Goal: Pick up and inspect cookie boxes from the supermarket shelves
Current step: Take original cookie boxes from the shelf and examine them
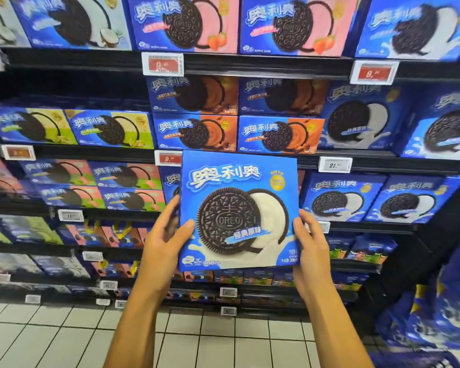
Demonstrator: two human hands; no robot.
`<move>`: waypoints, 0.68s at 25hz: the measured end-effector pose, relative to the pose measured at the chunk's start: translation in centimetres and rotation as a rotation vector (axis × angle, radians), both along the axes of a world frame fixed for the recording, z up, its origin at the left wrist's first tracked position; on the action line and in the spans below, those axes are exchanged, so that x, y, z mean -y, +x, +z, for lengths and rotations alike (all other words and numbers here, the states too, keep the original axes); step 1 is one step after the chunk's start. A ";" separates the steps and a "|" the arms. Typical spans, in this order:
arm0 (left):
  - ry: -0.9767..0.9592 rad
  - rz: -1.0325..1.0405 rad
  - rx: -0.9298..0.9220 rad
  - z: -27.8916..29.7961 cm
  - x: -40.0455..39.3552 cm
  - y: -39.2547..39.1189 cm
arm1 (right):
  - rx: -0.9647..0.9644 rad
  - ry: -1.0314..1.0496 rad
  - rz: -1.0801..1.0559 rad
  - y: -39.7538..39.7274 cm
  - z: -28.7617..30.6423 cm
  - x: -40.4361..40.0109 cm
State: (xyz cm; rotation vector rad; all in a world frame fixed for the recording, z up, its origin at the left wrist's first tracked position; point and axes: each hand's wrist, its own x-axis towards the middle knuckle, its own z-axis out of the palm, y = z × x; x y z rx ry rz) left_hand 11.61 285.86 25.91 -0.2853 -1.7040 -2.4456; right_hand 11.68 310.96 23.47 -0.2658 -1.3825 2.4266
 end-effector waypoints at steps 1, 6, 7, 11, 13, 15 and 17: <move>0.008 0.008 -0.006 -0.1 0.2 -0.3 | -0.024 0.025 0.007 0.2 0.6 0.3; 0.038 0.047 0.023 -0.9 0.7 -1.2 | -0.094 0.082 0.015 0.8 2.3 1.0; 0.052 0.047 0.029 -1.0 0.8 -1.4 | -0.096 0.090 0.020 0.8 2.5 1.1; 0.080 0.059 0.061 -1.2 1.2 -1.8 | -0.095 0.107 0.049 0.9 3.1 1.4; 0.075 0.051 0.074 -1.1 1.3 -2.1 | -0.086 0.089 0.077 0.9 3.4 1.2; 0.059 0.014 0.066 -1.1 1.3 -2.5 | -0.077 0.033 0.122 1.1 3.8 1.0; 0.085 -0.020 0.084 -1.2 1.4 -2.9 | -0.075 0.002 0.182 1.3 4.1 0.9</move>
